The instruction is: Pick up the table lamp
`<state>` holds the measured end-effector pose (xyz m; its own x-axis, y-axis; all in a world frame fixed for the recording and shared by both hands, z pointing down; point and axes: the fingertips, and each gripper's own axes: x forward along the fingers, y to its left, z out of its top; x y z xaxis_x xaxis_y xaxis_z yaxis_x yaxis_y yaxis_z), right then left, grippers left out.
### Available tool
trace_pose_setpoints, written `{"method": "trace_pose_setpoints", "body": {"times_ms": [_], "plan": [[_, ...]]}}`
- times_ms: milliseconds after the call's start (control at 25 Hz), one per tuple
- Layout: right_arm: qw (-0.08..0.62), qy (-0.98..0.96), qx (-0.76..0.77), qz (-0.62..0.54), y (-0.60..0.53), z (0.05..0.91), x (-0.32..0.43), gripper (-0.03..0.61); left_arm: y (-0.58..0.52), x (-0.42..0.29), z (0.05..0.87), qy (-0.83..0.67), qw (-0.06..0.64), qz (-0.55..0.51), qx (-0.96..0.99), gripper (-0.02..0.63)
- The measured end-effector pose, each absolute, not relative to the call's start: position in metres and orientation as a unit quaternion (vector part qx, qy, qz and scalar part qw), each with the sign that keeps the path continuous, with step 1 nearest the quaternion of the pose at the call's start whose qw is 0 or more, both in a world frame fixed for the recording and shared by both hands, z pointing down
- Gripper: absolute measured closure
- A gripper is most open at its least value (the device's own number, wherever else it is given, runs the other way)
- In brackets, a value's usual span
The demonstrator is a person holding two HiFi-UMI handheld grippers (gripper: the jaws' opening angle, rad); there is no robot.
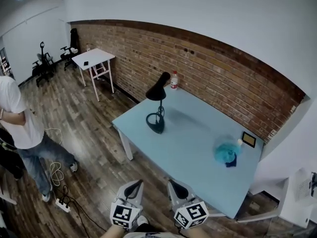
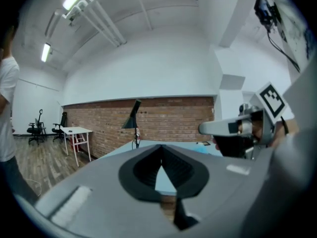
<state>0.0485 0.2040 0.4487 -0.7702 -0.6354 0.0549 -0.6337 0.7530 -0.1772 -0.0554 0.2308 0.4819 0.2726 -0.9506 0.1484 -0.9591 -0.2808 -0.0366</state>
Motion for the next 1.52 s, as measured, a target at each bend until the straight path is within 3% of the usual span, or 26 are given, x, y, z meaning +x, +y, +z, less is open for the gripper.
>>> {"method": "trace_pose_setpoints", "body": {"times_ms": [440, 880, 1520], "plan": [[0.016, 0.926, -0.363, -0.1, 0.162, 0.443, -0.023, 0.58, 0.185, -0.14, 0.484, -0.589, 0.043, 0.056, 0.805, 0.623], [0.022, 0.915, -0.389, -0.107, 0.08, 0.452, -0.043, 0.58, 0.107, -0.152, 0.49, -0.56, 0.046, 0.06, 0.825, 0.623], [0.022, 0.908, -0.406, -0.099, -0.118, 0.447, -0.051, 0.58, -0.112, -0.148, 0.489, -0.519, 0.046, 0.076, 0.85, 0.623]]}}
